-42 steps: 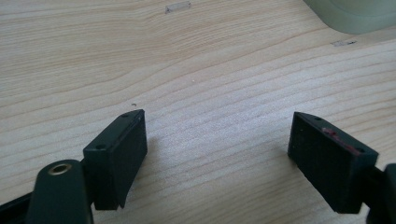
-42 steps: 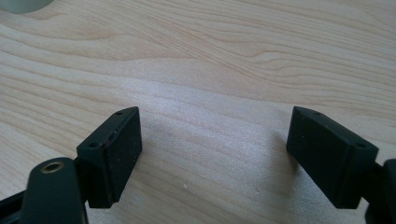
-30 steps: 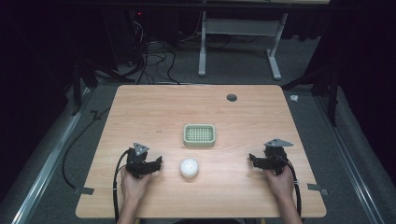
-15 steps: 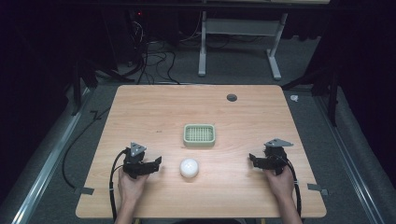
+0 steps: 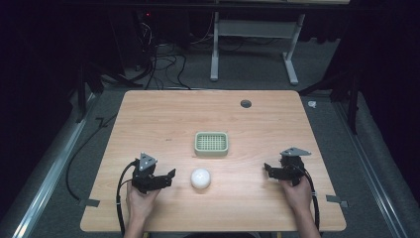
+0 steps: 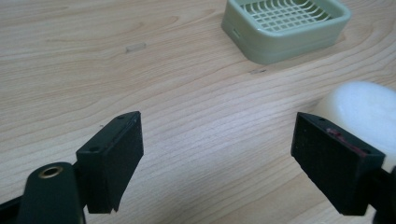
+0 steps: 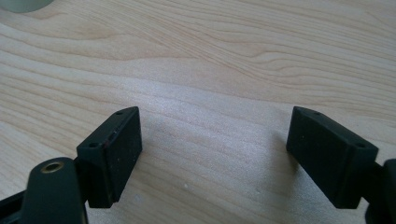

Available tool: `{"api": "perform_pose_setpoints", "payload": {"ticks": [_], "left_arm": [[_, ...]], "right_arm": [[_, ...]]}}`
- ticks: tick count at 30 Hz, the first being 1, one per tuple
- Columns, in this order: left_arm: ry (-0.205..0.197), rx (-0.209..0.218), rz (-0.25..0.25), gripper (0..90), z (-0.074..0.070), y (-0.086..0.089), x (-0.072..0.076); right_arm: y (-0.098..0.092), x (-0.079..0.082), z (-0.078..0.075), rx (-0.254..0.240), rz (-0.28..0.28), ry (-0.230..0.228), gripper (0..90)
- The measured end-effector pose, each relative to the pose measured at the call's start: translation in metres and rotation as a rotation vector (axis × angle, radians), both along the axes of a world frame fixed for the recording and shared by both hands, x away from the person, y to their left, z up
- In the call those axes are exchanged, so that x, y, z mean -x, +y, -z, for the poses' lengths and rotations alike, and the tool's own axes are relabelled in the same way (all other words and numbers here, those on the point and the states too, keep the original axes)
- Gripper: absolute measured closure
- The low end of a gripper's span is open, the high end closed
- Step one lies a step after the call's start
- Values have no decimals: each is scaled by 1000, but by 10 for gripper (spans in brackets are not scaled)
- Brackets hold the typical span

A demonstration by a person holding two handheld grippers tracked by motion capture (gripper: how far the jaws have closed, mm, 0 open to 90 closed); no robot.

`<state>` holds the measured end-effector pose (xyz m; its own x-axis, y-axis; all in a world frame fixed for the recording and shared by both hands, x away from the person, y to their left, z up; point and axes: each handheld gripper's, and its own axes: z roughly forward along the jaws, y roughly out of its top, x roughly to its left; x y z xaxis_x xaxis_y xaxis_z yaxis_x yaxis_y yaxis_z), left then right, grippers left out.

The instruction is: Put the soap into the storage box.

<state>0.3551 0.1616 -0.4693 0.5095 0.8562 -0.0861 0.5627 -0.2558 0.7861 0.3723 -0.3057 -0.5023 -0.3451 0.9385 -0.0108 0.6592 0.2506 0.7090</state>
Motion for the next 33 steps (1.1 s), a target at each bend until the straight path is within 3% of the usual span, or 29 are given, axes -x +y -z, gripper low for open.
{"api": "perform_pose_setpoints", "payload": {"ticks": [16, 33], "left_arm": [[-24, 3, 94, 164, -16, -29, 12], [-7, -24, 179, 164, -12, -60, 15]], "right_arm": [[0, 0, 0, 1, 0, 2, 190], [0, 0, 0, 0, 0, 2, 190]]}}
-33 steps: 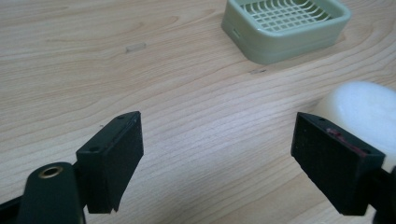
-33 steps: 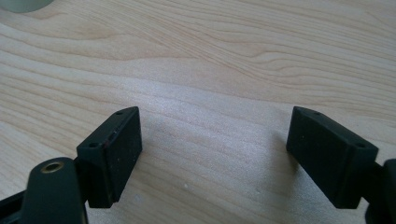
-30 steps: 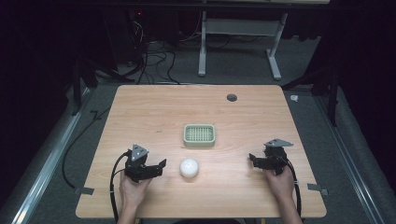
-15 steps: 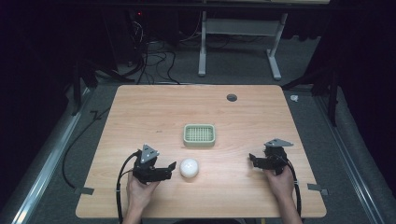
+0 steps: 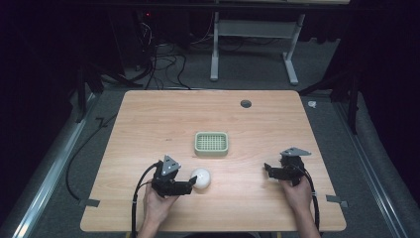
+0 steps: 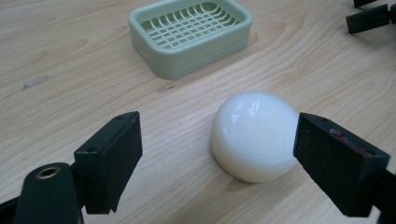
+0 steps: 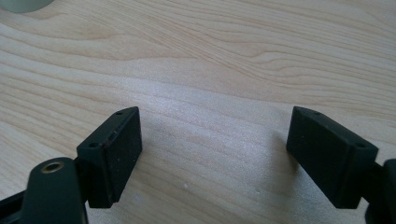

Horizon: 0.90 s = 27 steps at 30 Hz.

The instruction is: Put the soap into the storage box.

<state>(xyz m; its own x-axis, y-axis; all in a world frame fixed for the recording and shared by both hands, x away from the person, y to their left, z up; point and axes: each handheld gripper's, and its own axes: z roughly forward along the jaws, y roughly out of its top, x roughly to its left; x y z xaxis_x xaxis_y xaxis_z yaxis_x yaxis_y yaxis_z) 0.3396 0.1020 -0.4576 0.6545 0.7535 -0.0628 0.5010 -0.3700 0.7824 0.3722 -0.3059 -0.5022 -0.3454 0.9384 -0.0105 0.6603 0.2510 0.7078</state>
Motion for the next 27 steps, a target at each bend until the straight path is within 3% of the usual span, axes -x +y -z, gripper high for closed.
{"api": "perform_pose_setpoints", "payload": {"ticks": [27], "left_arm": [[27, -45, 58, 168, 17, -29, -3]], "right_arm": [[0, 0, 0, 1, 0, 0, 190]]}}
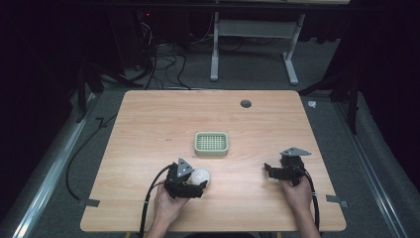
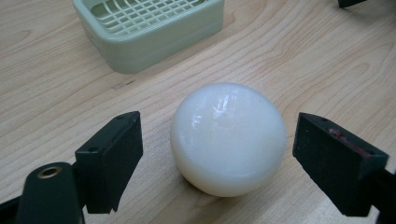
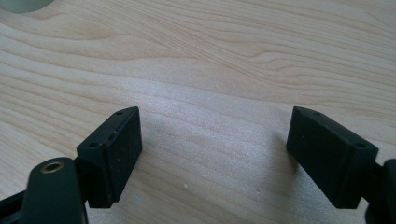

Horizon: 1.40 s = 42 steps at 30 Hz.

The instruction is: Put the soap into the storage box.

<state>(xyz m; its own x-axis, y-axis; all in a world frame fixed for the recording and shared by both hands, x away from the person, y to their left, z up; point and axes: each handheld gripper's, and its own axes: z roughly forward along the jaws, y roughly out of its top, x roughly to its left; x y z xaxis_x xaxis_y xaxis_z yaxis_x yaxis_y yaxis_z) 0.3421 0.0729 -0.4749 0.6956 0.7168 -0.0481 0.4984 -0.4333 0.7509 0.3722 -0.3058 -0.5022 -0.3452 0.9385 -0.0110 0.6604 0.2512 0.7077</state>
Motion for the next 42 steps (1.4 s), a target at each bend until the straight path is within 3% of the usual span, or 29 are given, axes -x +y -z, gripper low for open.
{"api": "perform_pose_setpoints", "payload": {"ticks": [19, 33, 42], "left_arm": [[1, -60, 31, 165, 12, -19, -4], [13, -100, 20, 179, 22, -26, -9], [-6, -101, 12, 237, 25, -26, -9]], "right_arm": [[0, 0, 0, 1, -1, -1, 190], [0, 0, 0, 1, 0, -1, 190], [0, 0, 0, 1, -1, -1, 190]]}}
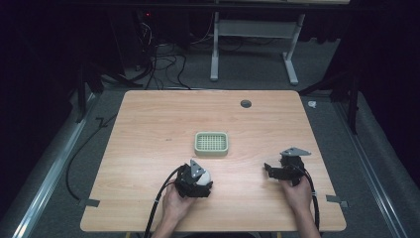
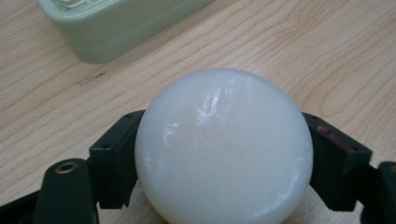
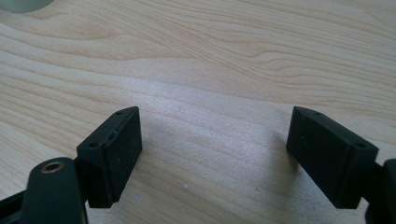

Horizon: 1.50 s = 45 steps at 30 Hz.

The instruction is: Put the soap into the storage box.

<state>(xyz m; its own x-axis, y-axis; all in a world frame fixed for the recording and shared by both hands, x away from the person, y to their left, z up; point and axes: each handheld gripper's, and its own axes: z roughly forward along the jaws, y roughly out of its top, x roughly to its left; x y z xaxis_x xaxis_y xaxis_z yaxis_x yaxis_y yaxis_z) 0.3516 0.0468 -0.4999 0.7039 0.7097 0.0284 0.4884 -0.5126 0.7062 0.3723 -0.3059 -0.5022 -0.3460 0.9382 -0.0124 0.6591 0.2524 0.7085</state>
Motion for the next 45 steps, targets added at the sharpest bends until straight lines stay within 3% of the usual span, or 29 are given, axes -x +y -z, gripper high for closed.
{"api": "perform_pose_setpoints", "payload": {"ticks": [22, 45], "left_arm": [[6, 3, 26, 248, -2, 3, 0], [11, 67, 35, 248, -29, 15, 0]], "right_arm": [[0, 0, 0, 1, -1, 0, 190], [0, 0, 0, -1, 1, 2, 190]]}}
